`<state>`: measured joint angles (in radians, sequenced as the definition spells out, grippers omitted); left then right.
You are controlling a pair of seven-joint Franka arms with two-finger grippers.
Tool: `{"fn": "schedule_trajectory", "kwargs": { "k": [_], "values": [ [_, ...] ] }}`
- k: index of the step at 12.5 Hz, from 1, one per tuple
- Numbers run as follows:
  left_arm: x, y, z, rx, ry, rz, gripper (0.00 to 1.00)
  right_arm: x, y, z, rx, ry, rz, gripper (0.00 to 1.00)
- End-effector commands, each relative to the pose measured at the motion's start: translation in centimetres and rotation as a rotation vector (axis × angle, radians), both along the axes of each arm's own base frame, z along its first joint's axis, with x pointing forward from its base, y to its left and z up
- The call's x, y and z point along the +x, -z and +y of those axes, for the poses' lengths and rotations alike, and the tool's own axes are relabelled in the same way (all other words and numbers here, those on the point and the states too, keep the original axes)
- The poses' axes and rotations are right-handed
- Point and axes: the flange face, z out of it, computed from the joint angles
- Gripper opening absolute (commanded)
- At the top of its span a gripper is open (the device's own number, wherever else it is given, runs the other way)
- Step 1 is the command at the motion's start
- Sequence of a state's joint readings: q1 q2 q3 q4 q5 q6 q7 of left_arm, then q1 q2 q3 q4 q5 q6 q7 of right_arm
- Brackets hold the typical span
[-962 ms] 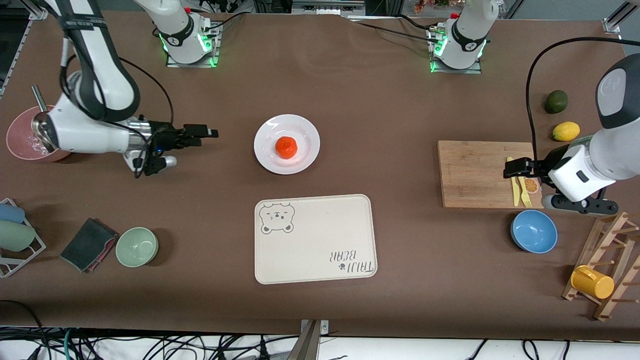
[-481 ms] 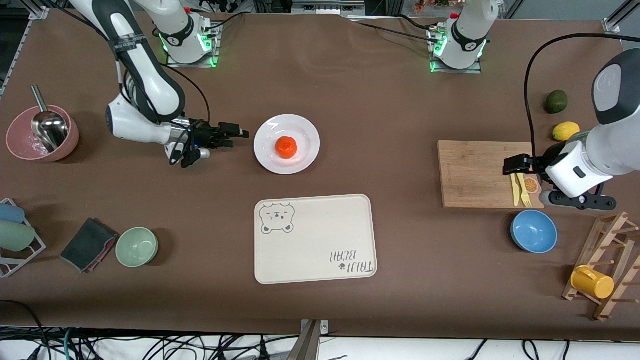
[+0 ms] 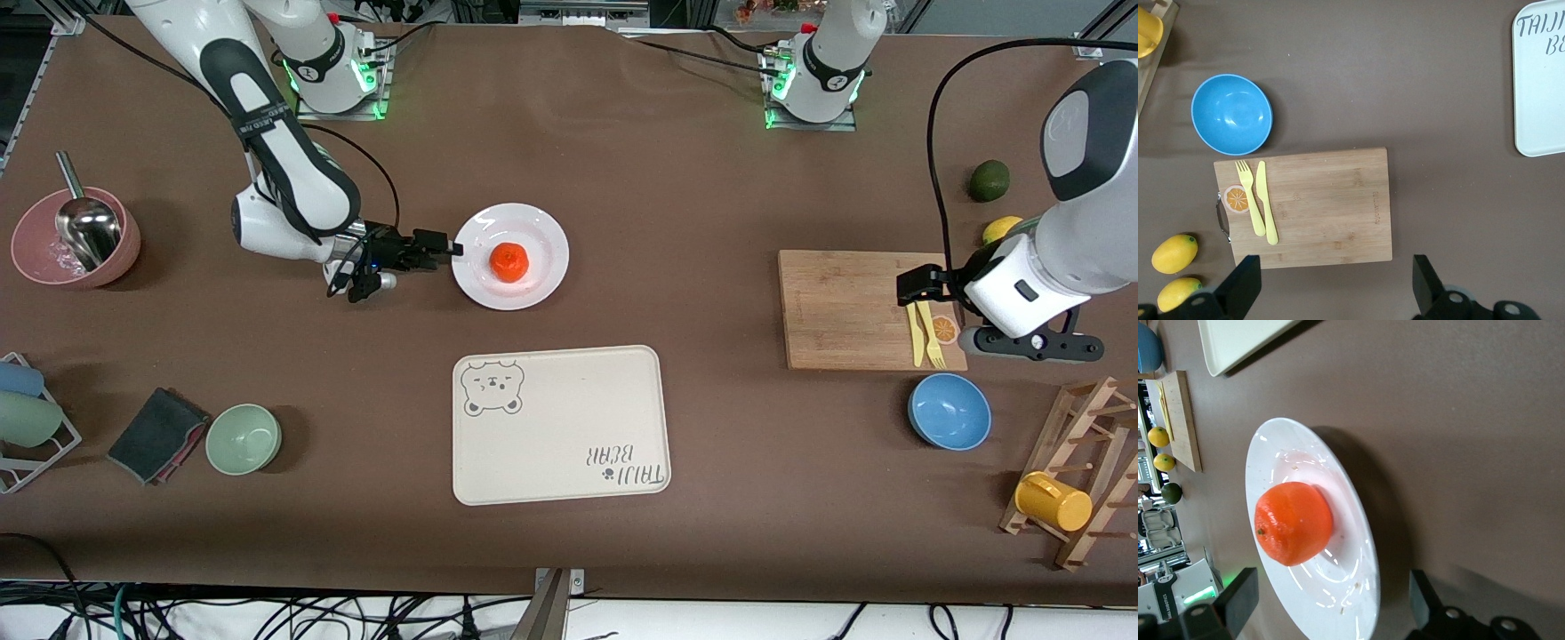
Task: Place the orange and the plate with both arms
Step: 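Reach the right gripper to the white plate rim and grasp it, then hold the plate with the right gripper while the left gripper withdraws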
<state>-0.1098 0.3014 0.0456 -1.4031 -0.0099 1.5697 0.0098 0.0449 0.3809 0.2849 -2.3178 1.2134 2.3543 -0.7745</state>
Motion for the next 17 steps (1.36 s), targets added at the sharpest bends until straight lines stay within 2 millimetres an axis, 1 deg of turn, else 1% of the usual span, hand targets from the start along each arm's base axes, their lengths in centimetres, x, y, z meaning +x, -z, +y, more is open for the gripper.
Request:
{"fn": "schedule_trajectory", "kwargs": {
  "k": [1,3,4,5,6,7,9,10,12,13,15,17],
  "values": [
    [-0.6,-0.4,0.1,0.005,-0.003,-0.003,1.00,0.0,0.5,0.5,0.018,0.038,-0.010,1.00],
    [-1.3,-0.8,0.5,-0.001,-0.011,-0.012,1.00,-0.4,1.0,1.3,0.021,0.055,0.001,0.99],
    [-2.0,-0.9,0.8,-0.020,-0.018,-0.032,1.00,-0.5,1.2,1.5,0.024,0.066,0.007,0.99],
    [-3.4,-1.4,1.0,-0.029,-0.022,-0.087,1.00,-0.7,1.7,1.7,0.022,0.066,0.011,0.99],
    [-4.7,-1.7,1.2,-0.035,-0.023,-0.132,1.00,-0.8,1.8,1.9,0.025,0.078,0.010,0.99],
    [-5.7,-2.0,1.3,-0.038,-0.019,-0.151,1.00,-1.0,2.0,2.1,0.036,0.082,0.002,0.95],
    [-6.5,-2.7,1.4,-0.039,-0.011,-0.160,1.00,-1.4,2.5,2.5,0.057,0.081,-0.017,0.87],
    [-7.0,-3.0,1.5,-0.040,-0.011,-0.162,1.00,-1.4,2.7,2.5,0.059,0.071,-0.034,0.82],
    [-8.0,-4.7,1.6,-0.043,-0.015,-0.177,1.00,-1.4,2.6,2.5,0.061,0.060,-0.048,0.70],
    [-8.8,-4.9,1.6,-0.045,-0.021,-0.143,1.00,-1.5,2.7,2.5,0.061,0.059,-0.048,0.66],
    [-10.1,-6.0,1.7,-0.043,-0.021,-0.112,1.00,-1.4,2.7,2.5,0.067,0.034,-0.079,0.51],
    [-10.4,-6.0,1.9,-0.045,-0.016,-0.092,1.00,-1.5,2.9,2.4,0.069,0.022,-0.090,0.47]
  ]
}}
